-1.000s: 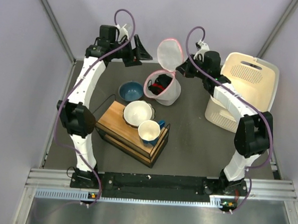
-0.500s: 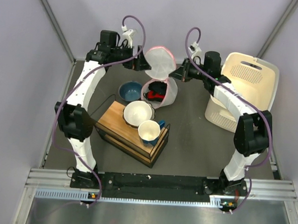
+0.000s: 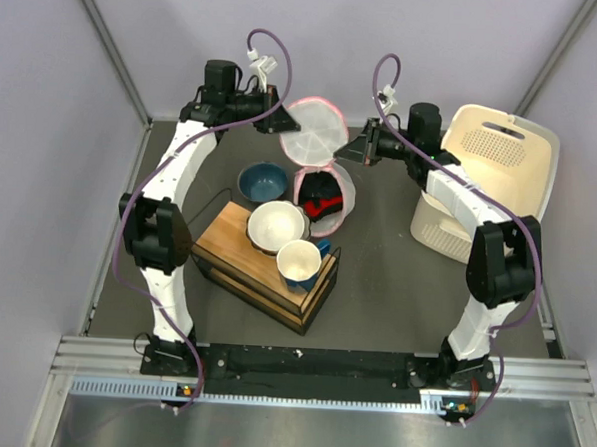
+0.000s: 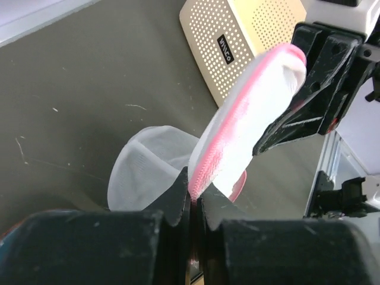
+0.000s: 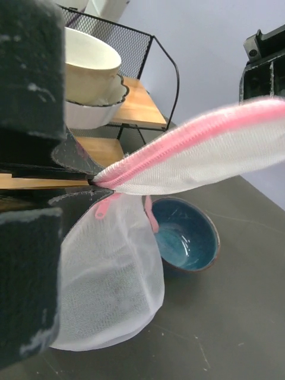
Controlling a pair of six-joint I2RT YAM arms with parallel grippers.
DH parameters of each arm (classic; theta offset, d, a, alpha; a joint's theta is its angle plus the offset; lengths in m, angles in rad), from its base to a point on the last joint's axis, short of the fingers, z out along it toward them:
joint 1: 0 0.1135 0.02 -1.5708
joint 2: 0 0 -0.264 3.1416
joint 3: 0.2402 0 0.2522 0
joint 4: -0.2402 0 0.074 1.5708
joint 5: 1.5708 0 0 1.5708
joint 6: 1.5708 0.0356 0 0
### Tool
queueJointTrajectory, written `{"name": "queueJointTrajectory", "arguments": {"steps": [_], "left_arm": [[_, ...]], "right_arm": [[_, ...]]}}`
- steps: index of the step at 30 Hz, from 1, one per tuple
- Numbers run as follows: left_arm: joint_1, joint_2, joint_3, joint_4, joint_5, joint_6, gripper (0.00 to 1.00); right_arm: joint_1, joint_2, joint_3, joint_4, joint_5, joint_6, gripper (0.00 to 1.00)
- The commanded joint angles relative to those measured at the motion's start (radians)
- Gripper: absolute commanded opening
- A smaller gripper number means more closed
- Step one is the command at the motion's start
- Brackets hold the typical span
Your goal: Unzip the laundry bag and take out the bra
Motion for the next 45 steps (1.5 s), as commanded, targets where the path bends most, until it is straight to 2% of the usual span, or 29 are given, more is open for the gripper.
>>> {"name": "queueJointTrajectory", "arguments": {"steps": [1,4,6,8,9,10,15,18,25,30,34,38,45], "left_arm": [[-0.011,0.011,0.040,0.109,0.028,-0.128,0.00],[-0.020,-0.005,0.034,0.110,-0.050,-0.189,0.00],[-0.029,-0.024,0.028,0.115,-0.107,-0.220,0.00],[-0.054,-0.036,0.023,0.096,-0.173,-0.254,0.00],[-0.063,-0.038,0.023,0.087,-0.227,-0.258,0.00],[-0.080,-0.039,0.024,0.080,-0.245,-0.265,0.00],[-0.088,-0.032,0.018,0.066,-0.304,-0.321,0.00],[-0.088,-0.028,0.017,0.067,-0.298,-0.326,0.00],[-0.088,-0.044,-0.014,0.067,-0.310,-0.320,0.00],[-0.086,-0.068,-0.035,0.064,-0.347,-0.324,0.00],[-0.086,-0.079,-0.038,0.072,-0.347,-0.332,0.00],[-0.086,-0.082,-0.037,0.072,-0.344,-0.337,0.00],[-0.086,-0.082,-0.035,0.072,-0.342,-0.337,0.00]], "right_arm": [[-0.014,0.036,0.053,0.032,-0.006,0.046,0.14],[-0.015,0.041,0.058,-0.018,0.089,0.067,0.53],[-0.017,0.021,0.049,-0.052,0.178,0.067,0.60],[-0.017,-0.012,0.015,-0.057,0.246,0.081,0.60],[-0.017,-0.031,-0.040,-0.043,0.331,0.113,0.59],[-0.017,-0.078,-0.074,0.012,0.358,0.133,0.58],[-0.006,-0.178,-0.223,0.034,0.514,0.175,0.57],[0.000,-0.238,-0.296,0.026,0.608,0.179,0.60],[0.000,-0.330,-0.390,0.018,0.657,0.178,0.75],[0.012,-0.385,-0.431,0.012,0.626,0.189,0.73],[0.098,-0.401,-0.476,0.029,0.652,0.187,0.54],[0.170,-0.359,-0.482,0.034,0.675,0.189,0.50],[0.186,-0.261,-0.447,0.014,0.695,0.210,0.41]]}}
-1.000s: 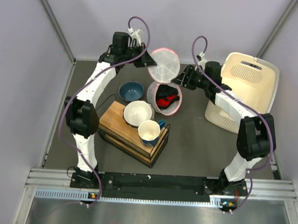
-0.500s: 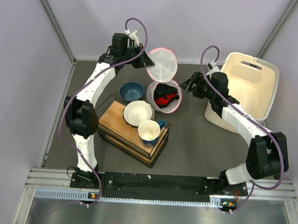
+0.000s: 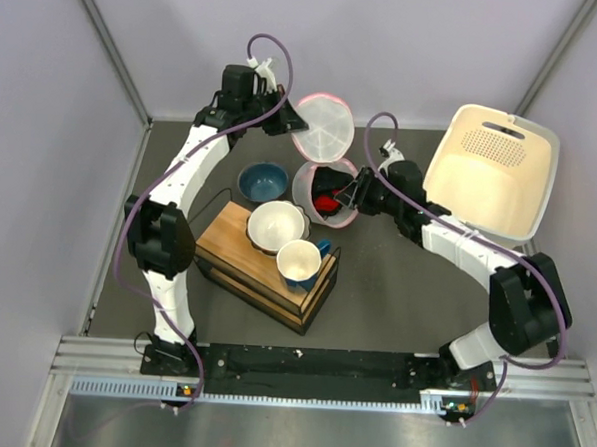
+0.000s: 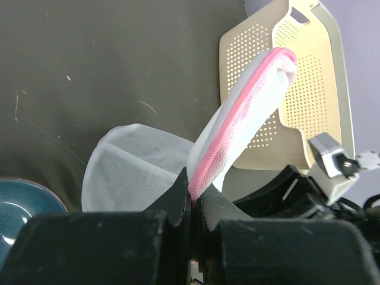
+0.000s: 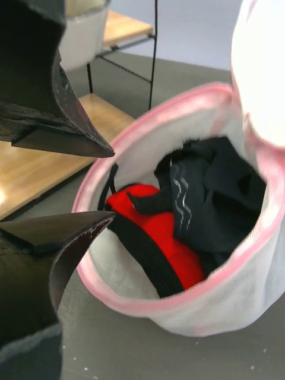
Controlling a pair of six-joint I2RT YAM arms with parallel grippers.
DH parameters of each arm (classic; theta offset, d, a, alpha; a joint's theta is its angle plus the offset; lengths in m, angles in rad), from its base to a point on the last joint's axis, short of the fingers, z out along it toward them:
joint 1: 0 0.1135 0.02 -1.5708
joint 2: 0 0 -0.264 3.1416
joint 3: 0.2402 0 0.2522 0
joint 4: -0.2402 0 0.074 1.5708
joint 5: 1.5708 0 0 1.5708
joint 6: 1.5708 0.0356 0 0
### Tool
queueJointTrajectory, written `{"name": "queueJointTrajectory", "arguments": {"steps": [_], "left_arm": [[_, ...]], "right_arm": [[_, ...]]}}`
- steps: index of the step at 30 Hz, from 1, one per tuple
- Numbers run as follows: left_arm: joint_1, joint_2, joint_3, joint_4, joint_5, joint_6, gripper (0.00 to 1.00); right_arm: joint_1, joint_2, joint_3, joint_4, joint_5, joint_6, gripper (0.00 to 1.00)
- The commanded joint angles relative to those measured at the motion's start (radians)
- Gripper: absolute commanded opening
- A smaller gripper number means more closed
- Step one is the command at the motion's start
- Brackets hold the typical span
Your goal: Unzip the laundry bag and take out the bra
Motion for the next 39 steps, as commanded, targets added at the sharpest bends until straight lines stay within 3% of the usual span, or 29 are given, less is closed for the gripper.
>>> {"name": "queueJointTrajectory", "arguments": {"steps": [1,6,12,19,22,23,24,26,39], "left_arm": [[0.003,-0.064,0.005,0.031,0.002,-0.005,0.00],[0.003,-0.063,0.005,0.029,-0.006,-0.002,0.00],[0.003,-0.061,0.005,0.028,0.000,-0.002,0.00],[0.003,-0.063,0.000,0.029,0.006,-0.005,0.00],[0.003,-0.069,-0.004,0.034,0.006,-0.005,0.00],[0.003,-0.067,-0.004,0.032,0.005,-0.004,0.00],[0.003,-0.072,-0.009,0.031,0.003,-0.001,0.00],[0.004,-0.073,-0.013,0.031,-0.011,0.005,0.00],[0.044,-0.073,-0.065,0.034,-0.063,-0.034,0.00]], "right_arm": [[0.000,0.055,0.042,0.002,0.037,0.001,0.39],[0.002,0.086,0.050,0.002,0.038,0.000,0.38],[0.005,0.113,0.065,0.010,0.032,0.007,0.47],[0.026,0.208,0.152,0.016,0.033,0.011,0.47],[0.030,0.232,0.197,0.018,0.026,0.017,0.35],[0.030,0.232,0.202,0.010,0.026,0.012,0.26],[0.028,0.227,0.205,0.005,0.026,0.009,0.11],[0.028,0.198,0.205,-0.008,0.030,-0.002,0.00],[0.030,-0.051,0.197,-0.070,-0.011,-0.045,0.00]]}}
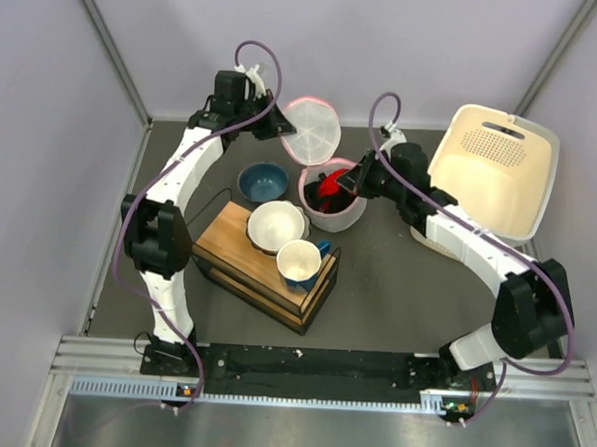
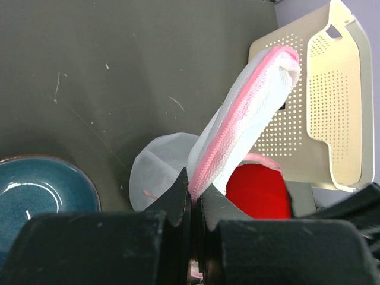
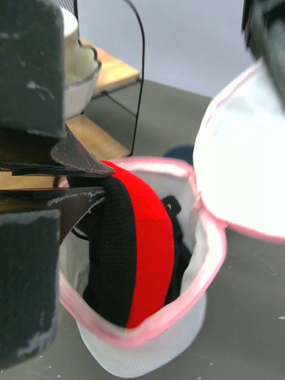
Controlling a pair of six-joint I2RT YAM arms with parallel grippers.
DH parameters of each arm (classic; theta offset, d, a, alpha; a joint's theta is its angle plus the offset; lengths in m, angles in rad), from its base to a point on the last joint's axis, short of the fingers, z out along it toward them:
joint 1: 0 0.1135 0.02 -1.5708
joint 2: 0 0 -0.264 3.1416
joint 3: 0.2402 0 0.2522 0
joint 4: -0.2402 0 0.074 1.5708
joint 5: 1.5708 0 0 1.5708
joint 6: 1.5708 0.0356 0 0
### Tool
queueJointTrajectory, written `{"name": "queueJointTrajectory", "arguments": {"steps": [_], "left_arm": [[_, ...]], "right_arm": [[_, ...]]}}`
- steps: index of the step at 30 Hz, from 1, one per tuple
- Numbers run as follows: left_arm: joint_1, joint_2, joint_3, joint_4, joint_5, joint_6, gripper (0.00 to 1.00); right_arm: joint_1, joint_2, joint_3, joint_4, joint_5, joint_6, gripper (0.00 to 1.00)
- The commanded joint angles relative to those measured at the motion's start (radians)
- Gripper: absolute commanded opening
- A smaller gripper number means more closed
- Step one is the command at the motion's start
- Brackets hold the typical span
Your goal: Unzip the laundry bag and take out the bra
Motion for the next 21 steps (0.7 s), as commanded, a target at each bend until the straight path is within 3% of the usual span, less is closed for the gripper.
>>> {"name": "queueJointTrajectory", "arguments": {"steps": [1,12,21], "left_arm": [[0.005,-0.062,-0.005,0.032,-0.016,-0.025,0.00],[0.005,-0.075,-0.036,0.029,-0.011,-0.020,0.00],[0.005,-0.086,-0.051,0.031,0.015,-0.029,0.00]], "right_arm": [[0.014,-0.101,0.052,0.027,-0.021,-0.024,0.00],[0.013,-0.157,0.066,0.055,-0.026,-0.006,0.00],[0.013,-0.220,0.133,0.040,0.158,-0.044,0.00]]}}
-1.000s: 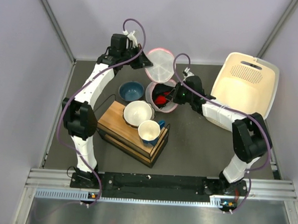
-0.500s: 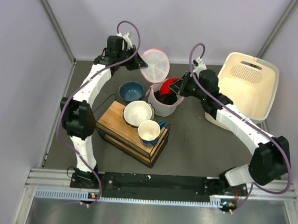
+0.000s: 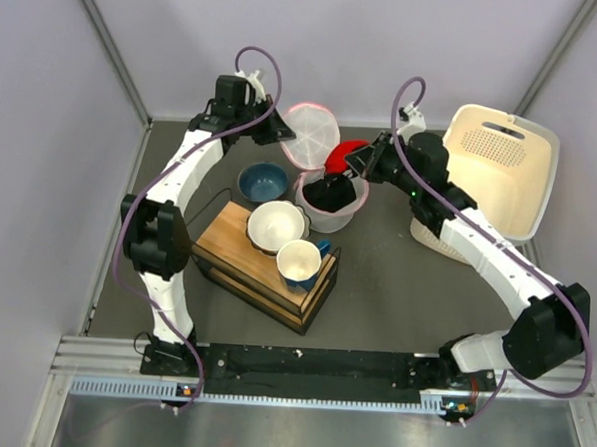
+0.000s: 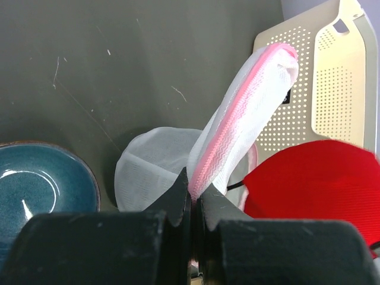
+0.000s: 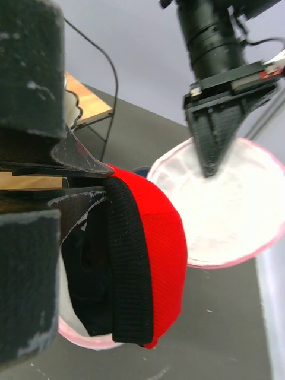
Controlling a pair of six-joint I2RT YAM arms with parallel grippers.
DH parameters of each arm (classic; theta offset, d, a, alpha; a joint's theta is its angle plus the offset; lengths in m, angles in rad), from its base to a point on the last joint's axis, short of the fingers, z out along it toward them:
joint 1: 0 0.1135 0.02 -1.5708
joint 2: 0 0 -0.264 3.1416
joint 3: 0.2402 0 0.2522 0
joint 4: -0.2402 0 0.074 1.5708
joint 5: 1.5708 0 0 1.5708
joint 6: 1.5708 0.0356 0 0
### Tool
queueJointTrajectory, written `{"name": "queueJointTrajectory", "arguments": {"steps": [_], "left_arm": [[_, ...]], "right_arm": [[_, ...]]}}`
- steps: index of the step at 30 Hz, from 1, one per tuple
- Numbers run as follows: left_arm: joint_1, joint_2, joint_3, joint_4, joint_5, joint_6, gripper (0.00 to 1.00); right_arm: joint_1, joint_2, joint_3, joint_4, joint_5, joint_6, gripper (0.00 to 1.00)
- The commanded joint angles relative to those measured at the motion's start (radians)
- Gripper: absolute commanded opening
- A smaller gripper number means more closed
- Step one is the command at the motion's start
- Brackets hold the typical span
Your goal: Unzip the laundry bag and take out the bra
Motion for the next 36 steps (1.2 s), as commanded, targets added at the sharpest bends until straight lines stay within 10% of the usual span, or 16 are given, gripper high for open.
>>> {"name": "queueJointTrajectory", "arguments": {"steps": [1,17,36], "left_arm": [[-0.001,-0.077,-0.008,0.031,0.020,-0.011,0.00],[-0.001,-0.089,-0.014,0.036,0.047,-0.009,0.00],[-0.001,-0.097,-0.042,0.046,0.064,-0.009,0.00]], "right_arm": [[0.012,-0.091,0.083,0.053,0.147,-0.035,0.00],[-0.134,-0.103,0.227,-0.007,0.162,-0.051,0.00],[-0.656,-0.181,0.005,-0.096,0.122,0.084,0.00]]}}
